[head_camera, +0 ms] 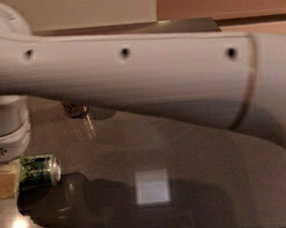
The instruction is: Place green can upright
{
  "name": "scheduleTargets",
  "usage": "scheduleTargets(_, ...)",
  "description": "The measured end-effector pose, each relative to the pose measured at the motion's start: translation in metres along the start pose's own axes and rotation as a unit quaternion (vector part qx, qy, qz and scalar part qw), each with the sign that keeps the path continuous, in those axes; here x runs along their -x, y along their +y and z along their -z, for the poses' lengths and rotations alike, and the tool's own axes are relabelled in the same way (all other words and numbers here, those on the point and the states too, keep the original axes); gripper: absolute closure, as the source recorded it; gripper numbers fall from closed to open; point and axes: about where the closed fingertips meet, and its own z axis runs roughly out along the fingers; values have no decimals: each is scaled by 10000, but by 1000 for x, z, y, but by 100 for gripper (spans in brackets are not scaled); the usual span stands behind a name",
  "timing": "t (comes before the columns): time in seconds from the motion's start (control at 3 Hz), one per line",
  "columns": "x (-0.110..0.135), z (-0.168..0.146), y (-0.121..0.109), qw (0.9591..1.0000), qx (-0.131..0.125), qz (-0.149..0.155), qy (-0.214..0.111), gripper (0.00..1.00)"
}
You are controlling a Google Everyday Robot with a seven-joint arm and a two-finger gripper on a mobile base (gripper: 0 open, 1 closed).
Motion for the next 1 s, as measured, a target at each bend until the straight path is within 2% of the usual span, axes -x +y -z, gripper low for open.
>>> scheduleTargets(0.33, -18, 38, -1, 9961, -351, -40, -808, 100)
scheduleTargets(0.67, -38, 68, -15, 9843, -589, -235, -1649, 100)
scheduleTargets(1.0, -62, 89, -30, 9668, -708, -367, -2427, 100)
